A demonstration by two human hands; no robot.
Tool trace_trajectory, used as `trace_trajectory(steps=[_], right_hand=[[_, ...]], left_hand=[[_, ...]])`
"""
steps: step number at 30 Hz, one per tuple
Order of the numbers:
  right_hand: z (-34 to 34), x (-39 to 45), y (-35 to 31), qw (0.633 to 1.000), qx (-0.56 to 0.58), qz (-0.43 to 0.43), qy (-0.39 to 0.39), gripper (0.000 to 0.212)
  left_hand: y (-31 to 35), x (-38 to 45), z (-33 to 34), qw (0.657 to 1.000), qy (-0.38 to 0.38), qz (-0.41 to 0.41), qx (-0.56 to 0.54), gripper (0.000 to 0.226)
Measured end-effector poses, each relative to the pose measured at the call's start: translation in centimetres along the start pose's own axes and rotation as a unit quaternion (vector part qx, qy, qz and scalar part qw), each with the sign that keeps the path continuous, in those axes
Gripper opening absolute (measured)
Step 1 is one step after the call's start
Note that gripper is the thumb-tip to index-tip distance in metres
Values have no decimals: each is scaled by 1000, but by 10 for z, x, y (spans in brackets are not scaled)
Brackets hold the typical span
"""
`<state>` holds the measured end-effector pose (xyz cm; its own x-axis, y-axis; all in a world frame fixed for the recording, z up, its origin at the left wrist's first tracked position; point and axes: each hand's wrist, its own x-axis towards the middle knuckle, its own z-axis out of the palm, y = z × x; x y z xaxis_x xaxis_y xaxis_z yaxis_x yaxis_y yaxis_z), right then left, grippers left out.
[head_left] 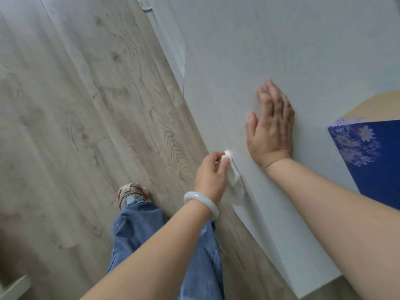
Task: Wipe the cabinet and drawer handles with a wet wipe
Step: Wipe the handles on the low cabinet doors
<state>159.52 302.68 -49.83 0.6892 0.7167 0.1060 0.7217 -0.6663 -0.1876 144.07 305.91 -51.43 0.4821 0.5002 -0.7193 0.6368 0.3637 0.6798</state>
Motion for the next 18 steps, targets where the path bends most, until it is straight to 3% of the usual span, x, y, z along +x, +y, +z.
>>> trace_trajectory(steps=[4, 11, 16, 18], right_hand=[[0, -1, 0, 1000, -6, -3, 8, 53], [0, 0, -1, 1000, -15, -2, 14, 53], [1, 0, 1, 1000, -22, -9, 10, 54], [2, 1, 2, 1000, -23, -11, 11, 55]], left_hand=[[-5, 1, 2, 1000, 0, 14, 22, 24], [-9, -8, 11, 986, 19, -134, -100, 54], [2, -3, 1, 967, -36, -202, -153, 24], [7, 0, 0, 960, -25, -206, -188, 18]])
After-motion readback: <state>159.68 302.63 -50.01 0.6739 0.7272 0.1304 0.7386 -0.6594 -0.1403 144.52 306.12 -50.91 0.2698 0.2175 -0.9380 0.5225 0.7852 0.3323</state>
